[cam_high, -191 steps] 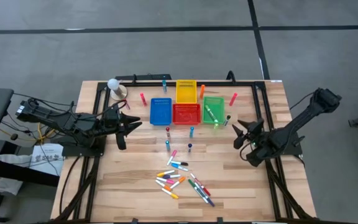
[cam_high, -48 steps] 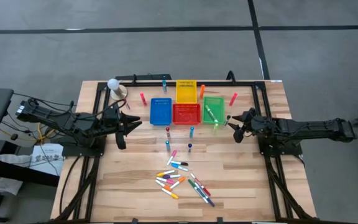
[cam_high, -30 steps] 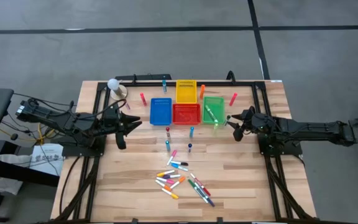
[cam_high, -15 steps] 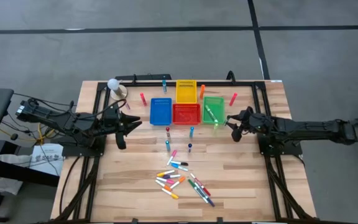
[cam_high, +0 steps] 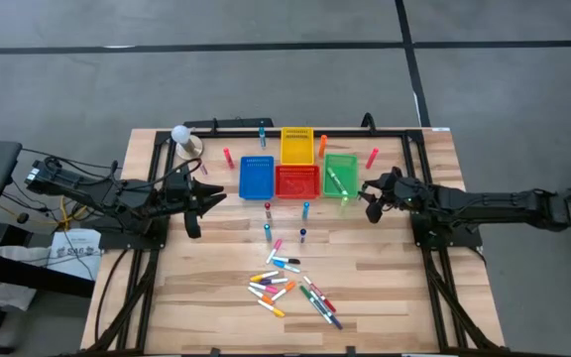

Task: Pick & Place Markers
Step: Put the large dark green marker pen into the green bin

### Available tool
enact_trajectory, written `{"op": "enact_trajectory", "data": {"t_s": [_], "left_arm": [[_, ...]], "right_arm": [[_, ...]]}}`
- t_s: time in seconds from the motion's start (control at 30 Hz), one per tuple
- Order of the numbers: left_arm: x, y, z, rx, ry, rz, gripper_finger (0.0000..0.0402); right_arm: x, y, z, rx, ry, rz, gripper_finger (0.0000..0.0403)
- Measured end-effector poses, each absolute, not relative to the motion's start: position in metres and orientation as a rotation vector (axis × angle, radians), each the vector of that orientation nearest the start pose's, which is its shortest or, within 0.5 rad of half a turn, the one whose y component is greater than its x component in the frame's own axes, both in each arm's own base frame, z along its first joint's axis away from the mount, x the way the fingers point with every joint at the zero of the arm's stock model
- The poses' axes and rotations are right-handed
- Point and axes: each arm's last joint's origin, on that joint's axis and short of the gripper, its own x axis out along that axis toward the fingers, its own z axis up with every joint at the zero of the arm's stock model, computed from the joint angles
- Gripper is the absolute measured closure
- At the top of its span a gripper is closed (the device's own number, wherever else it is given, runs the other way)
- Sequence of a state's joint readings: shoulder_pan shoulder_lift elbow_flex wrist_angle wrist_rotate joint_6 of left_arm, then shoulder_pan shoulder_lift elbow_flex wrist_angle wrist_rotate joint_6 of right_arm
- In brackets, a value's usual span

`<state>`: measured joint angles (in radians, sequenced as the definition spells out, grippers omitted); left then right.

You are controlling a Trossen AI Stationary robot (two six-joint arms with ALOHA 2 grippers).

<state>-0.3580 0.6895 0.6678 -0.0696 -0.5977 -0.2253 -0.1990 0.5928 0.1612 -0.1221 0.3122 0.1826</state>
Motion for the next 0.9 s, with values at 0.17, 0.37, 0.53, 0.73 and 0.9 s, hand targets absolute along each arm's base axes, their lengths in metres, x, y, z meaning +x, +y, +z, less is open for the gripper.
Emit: {"op": "enact_trajectory", "data": {"t_s": [0.17, 0.37, 0.53, 0.73, 0.9], "left_arm": [[0.1497, -0.0386, 0.3178, -0.182, 0.054, 0.247, 0.0310], [0.1497, -0.0386, 0.3178, -0.182, 0.054, 0.247, 0.0310], [0.1497, -0.0386, 0.3178, -0.182, 0.054, 0.247, 0.0310], [0.1498, -0.0387, 0.3177, -0.182, 0.054, 0.247, 0.0310], [0.1498, -0.0386, 0.3177, -0.182, 0.054, 0.247, 0.0310]], "right_arm": [[0.1260, -0.0344, 0.1517, 0.142, 0.522, -0.546, 0.0228], [0.1260, -0.0345, 0.1518, 0.141, 0.521, -0.549, 0.0256], [0.1260, -0.0345, 0.1518, 0.135, 0.523, -0.547, 0.0289], [0.1260, -0.0345, 0.1518, 0.134, 0.523, -0.548, 0.0316], [0.1260, -0.0345, 0.1518, 0.134, 0.523, -0.548, 0.0331]]}}
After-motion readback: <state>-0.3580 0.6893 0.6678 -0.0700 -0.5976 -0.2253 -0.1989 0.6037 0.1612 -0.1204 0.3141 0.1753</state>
